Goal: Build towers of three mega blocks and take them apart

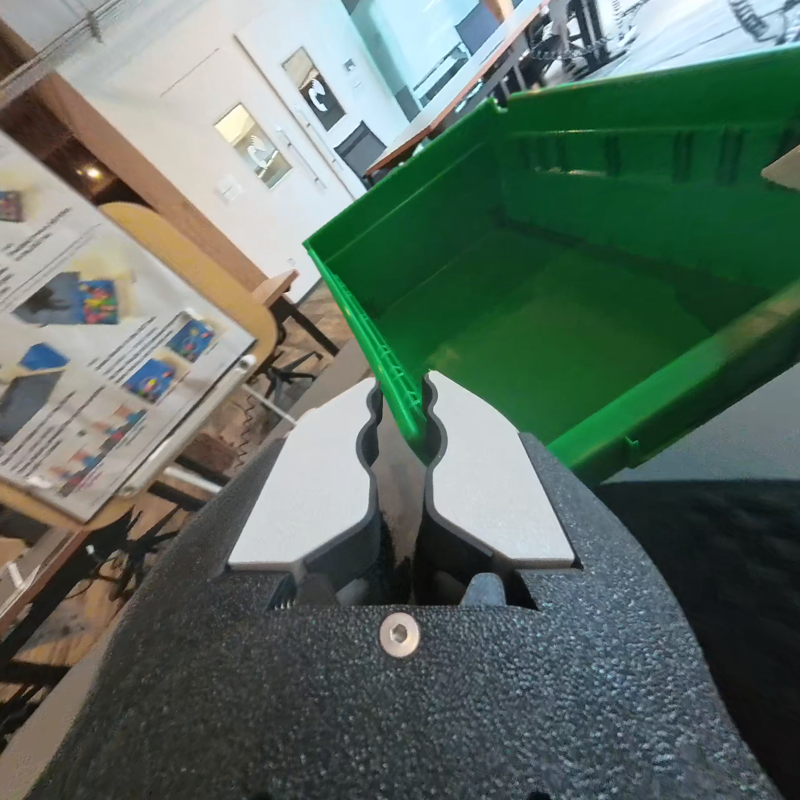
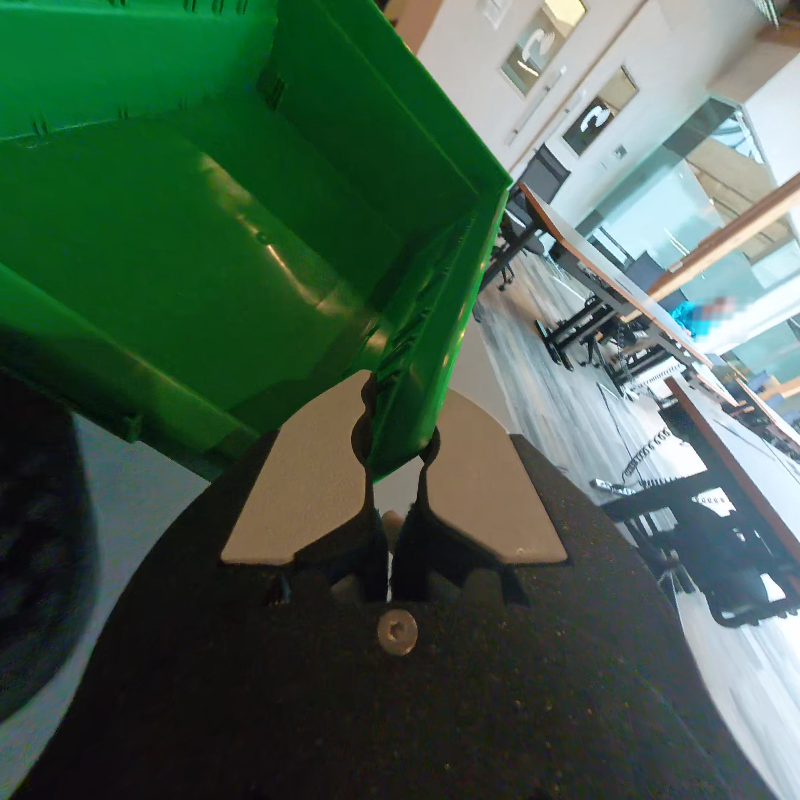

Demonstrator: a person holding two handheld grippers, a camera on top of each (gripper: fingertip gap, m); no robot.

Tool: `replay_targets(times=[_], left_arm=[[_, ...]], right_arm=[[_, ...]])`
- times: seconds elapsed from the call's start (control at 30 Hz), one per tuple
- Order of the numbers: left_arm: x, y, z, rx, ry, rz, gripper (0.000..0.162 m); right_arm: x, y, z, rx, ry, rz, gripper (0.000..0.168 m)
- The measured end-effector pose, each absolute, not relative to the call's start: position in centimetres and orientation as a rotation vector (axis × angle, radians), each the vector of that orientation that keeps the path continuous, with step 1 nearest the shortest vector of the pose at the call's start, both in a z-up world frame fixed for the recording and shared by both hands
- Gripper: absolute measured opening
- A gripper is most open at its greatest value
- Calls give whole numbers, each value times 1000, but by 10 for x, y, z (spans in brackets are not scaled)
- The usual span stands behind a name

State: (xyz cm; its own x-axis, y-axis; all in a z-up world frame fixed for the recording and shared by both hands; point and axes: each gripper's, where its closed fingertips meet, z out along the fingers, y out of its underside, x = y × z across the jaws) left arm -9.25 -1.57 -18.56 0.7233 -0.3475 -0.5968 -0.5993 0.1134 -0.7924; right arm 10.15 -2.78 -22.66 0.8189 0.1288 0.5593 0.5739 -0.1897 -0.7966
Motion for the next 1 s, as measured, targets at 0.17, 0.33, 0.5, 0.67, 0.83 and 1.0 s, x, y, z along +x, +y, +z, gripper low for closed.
replay_targets(times=[0.17, 0.33, 0.5, 0.67, 0.83, 1.0], left_arm=[[-39, 3, -209, -1516, 888, 169, 17], [1, 16, -227, -1520, 937, 125, 17], [23, 30, -245, -1527, 979, 89, 17], [34, 40, -260, -1540, 1000, 78, 17], [38, 47, -267, -1555, 1000, 59, 17], [41, 52, -272, -1567, 997, 38, 17]], right_arm=[[154, -22, -248, -1799, -509, -475, 15], [191, -19, -265, -1843, -472, -507, 15], [212, -17, -280, -1878, -443, -543, 15], [222, -11, -290, -1904, -434, -562, 15], [226, -8, -293, -1916, -430, -584, 15], [229, -8, -293, -1939, -419, -602, 15]])
